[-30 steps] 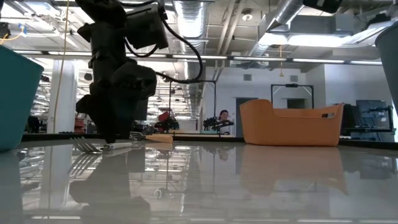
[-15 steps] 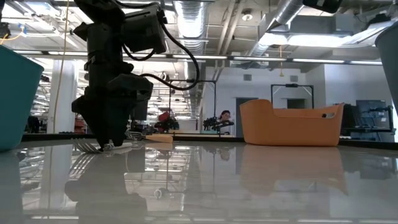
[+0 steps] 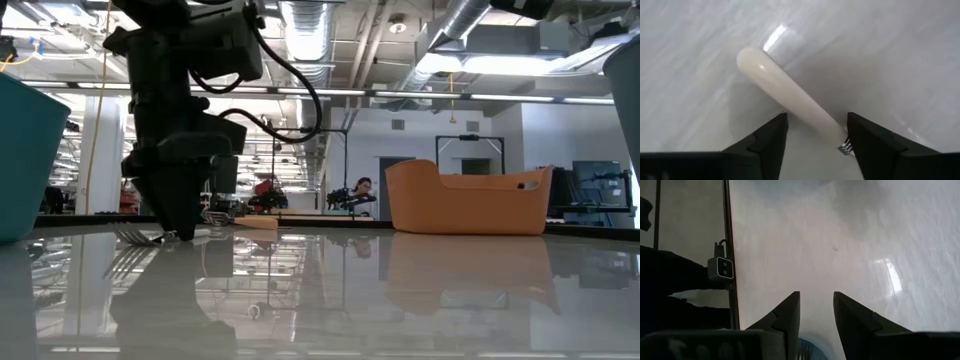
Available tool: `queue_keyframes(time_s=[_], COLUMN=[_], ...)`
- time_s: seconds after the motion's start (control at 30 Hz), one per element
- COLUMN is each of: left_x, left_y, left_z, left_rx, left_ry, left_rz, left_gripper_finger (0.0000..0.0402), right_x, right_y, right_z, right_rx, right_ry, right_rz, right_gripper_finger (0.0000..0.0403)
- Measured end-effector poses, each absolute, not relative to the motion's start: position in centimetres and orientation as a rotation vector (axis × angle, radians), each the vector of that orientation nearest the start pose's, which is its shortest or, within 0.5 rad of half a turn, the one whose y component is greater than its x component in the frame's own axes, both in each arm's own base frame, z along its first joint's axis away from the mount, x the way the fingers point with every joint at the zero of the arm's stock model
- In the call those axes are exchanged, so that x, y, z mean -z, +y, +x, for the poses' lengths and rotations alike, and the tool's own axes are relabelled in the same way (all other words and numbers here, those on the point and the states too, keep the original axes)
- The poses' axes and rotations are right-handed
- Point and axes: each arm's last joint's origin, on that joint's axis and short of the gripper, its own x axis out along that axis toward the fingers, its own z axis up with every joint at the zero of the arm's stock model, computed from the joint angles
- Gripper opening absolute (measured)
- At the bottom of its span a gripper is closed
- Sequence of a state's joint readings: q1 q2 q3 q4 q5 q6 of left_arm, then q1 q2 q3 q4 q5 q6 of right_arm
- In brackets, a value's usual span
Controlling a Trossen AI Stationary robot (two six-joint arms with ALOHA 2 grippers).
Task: Sort silverware by color (type)
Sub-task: Put the white fork into the green bin
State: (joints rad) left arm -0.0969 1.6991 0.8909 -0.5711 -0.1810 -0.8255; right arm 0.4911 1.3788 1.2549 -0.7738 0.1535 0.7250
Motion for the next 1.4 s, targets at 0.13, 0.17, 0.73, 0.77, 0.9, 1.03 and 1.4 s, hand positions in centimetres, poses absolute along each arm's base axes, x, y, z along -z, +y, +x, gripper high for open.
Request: queue_keyframes(time_s=[0.13, 0.17, 0.73, 0.77, 0.9, 1.03, 1.4], left_x=[-13.5, -13.5, -16.9, -17.7, -20.8, -25.5, -34.7], left_y=[-2.1, -2.1, -0.3, -0.1, 0.4, 0.5, -3.6], left_z=[28.4, 28.4, 31.5, 31.8, 32.7, 32.0, 21.1], left_rx=[-0.611, -0.612, -0.504, -0.492, -0.385, -0.273, -0.233], left_ry=[1.238, 1.235, 1.079, 1.057, 0.991, 0.886, 0.762], left_rz=[-0.488, -0.485, -0.386, -0.381, -0.413, -0.444, -0.652], left_gripper_finger=[0.0144, 0.013, 0.0042, 0.0044, 0.0043, 0.0032, 0.0035], right_x=[-31.7, -31.6, -31.6, -31.7, -31.7, -31.7, -31.7], right_y=[12.8, 12.8, 12.8, 12.8, 12.8, 12.8, 11.7], right_z=[24.9, 24.9, 24.9, 24.9, 24.9, 24.9, 25.5], right_rx=[0.009, 0.01, 0.012, 0.011, 0.013, 0.012, 0.035], right_ry=[0.914, 0.915, 0.916, 0.914, 0.913, 0.911, 0.896], right_rz=[0.388, 0.388, 0.389, 0.389, 0.396, 0.397, 0.381], right_gripper_finger=[0.014, 0.014, 0.0137, 0.0137, 0.0137, 0.0137, 0.0137])
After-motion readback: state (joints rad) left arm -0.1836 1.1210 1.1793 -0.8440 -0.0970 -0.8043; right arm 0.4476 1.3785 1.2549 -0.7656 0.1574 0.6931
